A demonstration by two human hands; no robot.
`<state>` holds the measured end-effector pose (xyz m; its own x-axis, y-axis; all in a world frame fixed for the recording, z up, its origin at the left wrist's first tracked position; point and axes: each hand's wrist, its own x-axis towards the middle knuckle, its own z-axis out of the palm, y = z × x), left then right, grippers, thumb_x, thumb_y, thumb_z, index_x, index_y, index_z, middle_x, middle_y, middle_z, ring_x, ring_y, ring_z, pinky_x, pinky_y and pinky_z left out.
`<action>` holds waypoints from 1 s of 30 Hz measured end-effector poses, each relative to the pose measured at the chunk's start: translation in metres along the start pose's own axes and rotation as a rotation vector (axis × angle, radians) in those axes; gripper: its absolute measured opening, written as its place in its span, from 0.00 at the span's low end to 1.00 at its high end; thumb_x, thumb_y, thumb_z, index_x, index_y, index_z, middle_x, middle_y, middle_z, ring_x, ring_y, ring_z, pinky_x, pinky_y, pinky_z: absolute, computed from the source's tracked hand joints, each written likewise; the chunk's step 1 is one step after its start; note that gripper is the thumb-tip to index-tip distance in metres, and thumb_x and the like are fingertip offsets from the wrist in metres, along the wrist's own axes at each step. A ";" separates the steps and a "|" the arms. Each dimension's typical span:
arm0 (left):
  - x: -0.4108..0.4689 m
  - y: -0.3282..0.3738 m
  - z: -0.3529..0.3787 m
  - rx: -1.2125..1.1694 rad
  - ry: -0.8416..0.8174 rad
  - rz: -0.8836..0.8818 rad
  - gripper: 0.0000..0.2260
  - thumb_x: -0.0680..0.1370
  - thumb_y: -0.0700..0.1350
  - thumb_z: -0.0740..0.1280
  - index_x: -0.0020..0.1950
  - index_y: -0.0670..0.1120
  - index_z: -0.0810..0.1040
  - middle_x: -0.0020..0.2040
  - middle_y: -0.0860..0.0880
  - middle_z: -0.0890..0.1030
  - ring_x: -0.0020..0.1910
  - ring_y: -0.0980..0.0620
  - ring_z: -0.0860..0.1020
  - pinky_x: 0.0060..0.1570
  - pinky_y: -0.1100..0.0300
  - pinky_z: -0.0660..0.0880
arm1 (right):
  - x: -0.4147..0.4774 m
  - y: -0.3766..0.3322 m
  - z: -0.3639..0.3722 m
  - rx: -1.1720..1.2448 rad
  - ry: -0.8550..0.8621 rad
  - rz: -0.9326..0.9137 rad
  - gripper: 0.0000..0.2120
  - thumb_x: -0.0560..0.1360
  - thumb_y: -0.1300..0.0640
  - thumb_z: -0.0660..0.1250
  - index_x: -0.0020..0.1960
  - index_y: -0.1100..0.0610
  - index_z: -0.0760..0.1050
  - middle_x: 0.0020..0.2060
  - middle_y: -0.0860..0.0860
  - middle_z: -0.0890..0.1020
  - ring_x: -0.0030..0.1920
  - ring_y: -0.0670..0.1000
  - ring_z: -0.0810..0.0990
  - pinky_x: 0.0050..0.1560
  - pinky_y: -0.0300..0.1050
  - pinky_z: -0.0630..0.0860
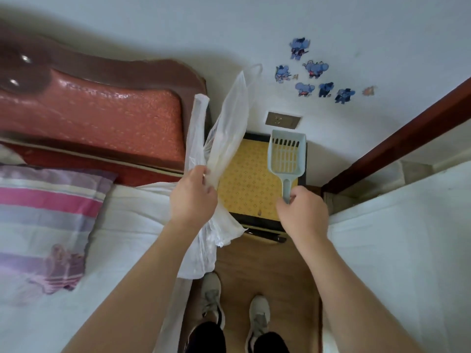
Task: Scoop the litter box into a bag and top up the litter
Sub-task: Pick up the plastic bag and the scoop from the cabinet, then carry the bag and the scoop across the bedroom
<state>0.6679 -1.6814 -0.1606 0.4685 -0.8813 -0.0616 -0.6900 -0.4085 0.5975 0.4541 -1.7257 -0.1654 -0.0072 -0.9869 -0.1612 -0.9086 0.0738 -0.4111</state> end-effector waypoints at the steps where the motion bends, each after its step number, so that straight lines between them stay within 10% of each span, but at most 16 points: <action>1: -0.009 0.002 -0.004 0.005 0.014 -0.014 0.16 0.76 0.40 0.66 0.64 0.47 0.74 0.44 0.52 0.77 0.41 0.51 0.77 0.42 0.52 0.77 | -0.004 0.000 -0.006 -0.008 0.001 -0.025 0.13 0.75 0.48 0.69 0.35 0.51 0.71 0.27 0.46 0.76 0.25 0.46 0.74 0.24 0.38 0.62; 12: -0.117 -0.004 -0.081 -0.025 0.241 -0.241 0.14 0.78 0.42 0.67 0.64 0.49 0.74 0.49 0.53 0.77 0.42 0.54 0.76 0.35 0.66 0.71 | -0.072 -0.038 -0.050 -0.025 -0.035 -0.330 0.11 0.76 0.46 0.68 0.39 0.51 0.73 0.29 0.46 0.77 0.28 0.46 0.76 0.26 0.42 0.73; 30: -0.328 -0.161 -0.244 -0.037 0.618 -0.592 0.15 0.75 0.41 0.65 0.61 0.49 0.75 0.46 0.52 0.78 0.44 0.48 0.74 0.42 0.56 0.69 | -0.286 -0.195 0.001 0.046 -0.157 -0.813 0.10 0.75 0.48 0.69 0.39 0.52 0.76 0.29 0.45 0.78 0.29 0.43 0.76 0.28 0.39 0.71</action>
<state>0.7604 -1.2688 -0.0418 0.9700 -0.2333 0.0684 -0.2232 -0.7429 0.6311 0.6333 -1.4576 -0.0401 0.7059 -0.7038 0.0799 -0.5875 -0.6447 -0.4891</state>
